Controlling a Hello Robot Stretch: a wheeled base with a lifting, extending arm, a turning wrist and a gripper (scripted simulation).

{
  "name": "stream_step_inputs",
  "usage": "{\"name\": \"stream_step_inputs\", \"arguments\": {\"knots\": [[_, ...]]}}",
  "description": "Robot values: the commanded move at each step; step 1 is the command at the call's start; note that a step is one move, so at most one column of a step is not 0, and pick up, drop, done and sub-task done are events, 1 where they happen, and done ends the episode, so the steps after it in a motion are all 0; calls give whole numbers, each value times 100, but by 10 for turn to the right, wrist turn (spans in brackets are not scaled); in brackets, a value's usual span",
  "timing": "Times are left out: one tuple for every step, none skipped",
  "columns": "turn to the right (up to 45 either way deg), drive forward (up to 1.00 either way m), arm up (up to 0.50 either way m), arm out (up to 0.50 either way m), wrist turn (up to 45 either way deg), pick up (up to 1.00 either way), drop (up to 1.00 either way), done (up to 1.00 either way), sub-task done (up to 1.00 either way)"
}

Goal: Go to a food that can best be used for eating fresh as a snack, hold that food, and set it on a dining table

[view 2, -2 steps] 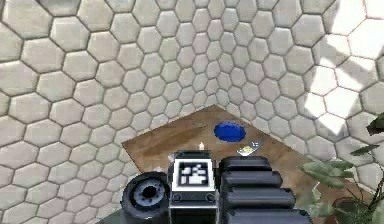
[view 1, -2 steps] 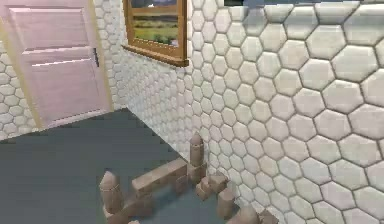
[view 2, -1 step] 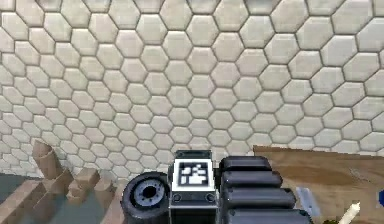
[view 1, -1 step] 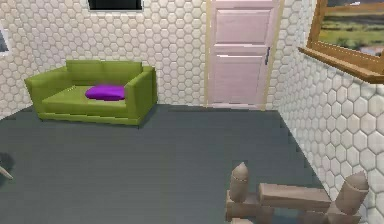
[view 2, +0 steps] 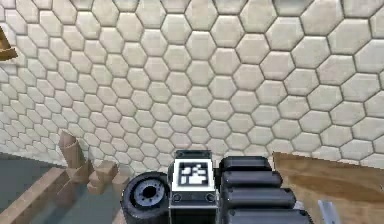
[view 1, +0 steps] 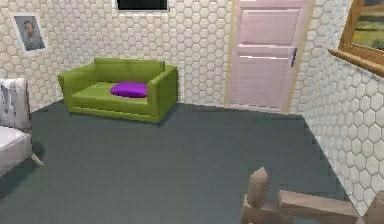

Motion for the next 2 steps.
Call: {"name": "stream_step_inputs", "arguments": {"knots": [[450, 0, 0, 0, 0, 0, 0, 0, 0], [330, 0, 0, 0, 0, 0, 0, 0, 0]]}}
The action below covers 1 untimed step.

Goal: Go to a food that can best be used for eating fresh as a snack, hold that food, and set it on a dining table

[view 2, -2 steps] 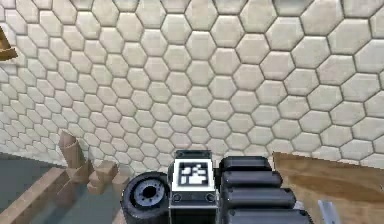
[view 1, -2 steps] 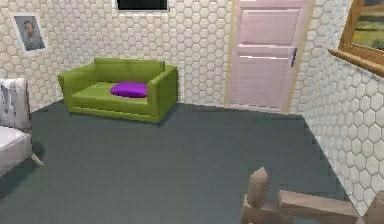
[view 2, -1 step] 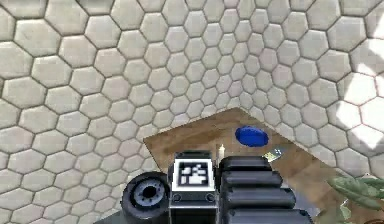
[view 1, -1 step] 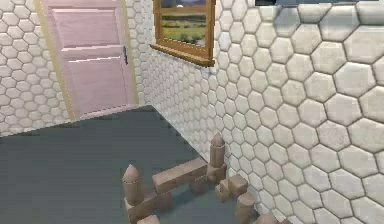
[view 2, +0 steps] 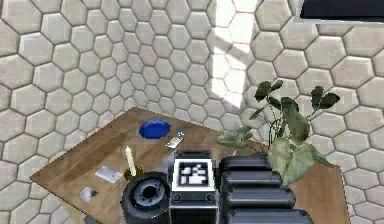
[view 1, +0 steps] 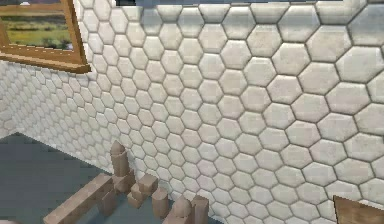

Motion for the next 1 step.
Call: {"name": "stream_step_inputs", "arguments": {"knots": [[0, 0, 0, 38, 0, 0, 0, 0, 0]]}}
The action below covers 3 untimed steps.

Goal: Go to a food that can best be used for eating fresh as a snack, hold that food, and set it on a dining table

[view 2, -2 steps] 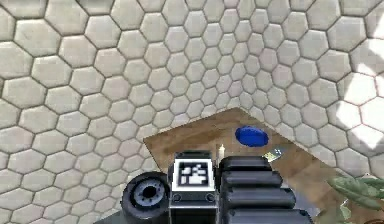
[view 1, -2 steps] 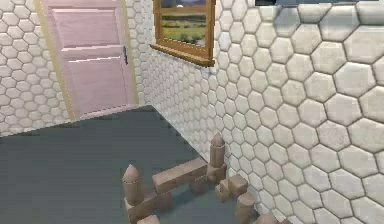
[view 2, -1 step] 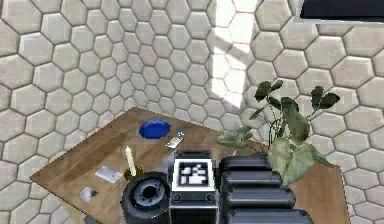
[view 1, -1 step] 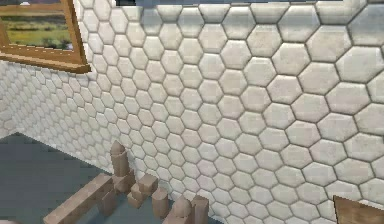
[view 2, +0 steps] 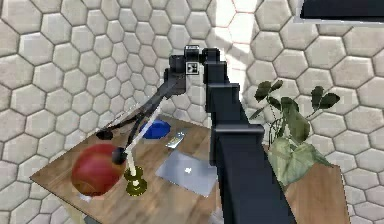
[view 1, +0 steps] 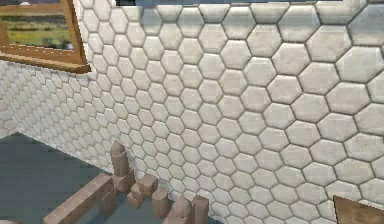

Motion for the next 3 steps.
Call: {"name": "stream_step_inputs", "arguments": {"knots": [[0, 0, 0, 0, 450, 0, 0, 0, 0], [0, 0, 0, 0, 450, 0, 0, 0, 0], [0, 0, 0, 0, 390, 0, 0, 0, 0]]}}
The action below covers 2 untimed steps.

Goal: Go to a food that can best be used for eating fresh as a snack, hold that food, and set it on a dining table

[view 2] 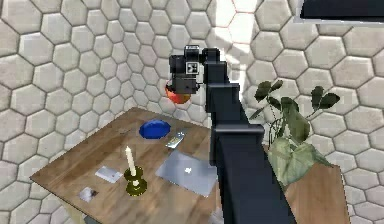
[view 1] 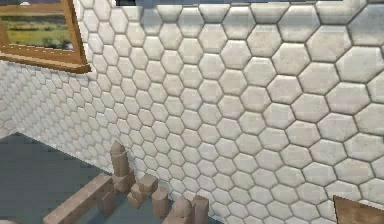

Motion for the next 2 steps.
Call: {"name": "stream_step_inputs", "arguments": {"knots": [[0, 0, -14, 0, 0, 0, 0, 0, 0], [0, 0, -32, 0, 0, 0, 0, 0, 0]]}}
